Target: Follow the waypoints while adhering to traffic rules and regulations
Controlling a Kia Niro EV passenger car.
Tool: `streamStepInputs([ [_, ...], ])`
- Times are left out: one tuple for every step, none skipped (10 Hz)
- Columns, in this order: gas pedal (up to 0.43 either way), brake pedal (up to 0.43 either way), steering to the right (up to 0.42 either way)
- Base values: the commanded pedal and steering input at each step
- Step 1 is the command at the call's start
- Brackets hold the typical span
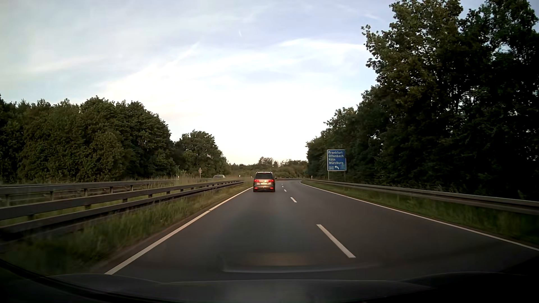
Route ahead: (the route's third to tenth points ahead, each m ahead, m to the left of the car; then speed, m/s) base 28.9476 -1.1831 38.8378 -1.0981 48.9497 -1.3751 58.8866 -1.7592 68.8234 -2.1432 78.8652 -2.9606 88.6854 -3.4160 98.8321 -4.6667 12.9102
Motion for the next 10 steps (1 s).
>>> streamStepInputs([
  [0.421,0.000,0.000],
  [0.421,0.000,0.001],
  [0.421,0.000,0.001],
  [0.421,0.000,0.003],
  [0.421,0.000,0.005],
  [0.421,0.000,0.008],
  [0.421,0.000,0.012],
  [0.421,0.000,0.017],
  [0.500,0.000,0.019],
  [0.551,0.000,0.019],
])
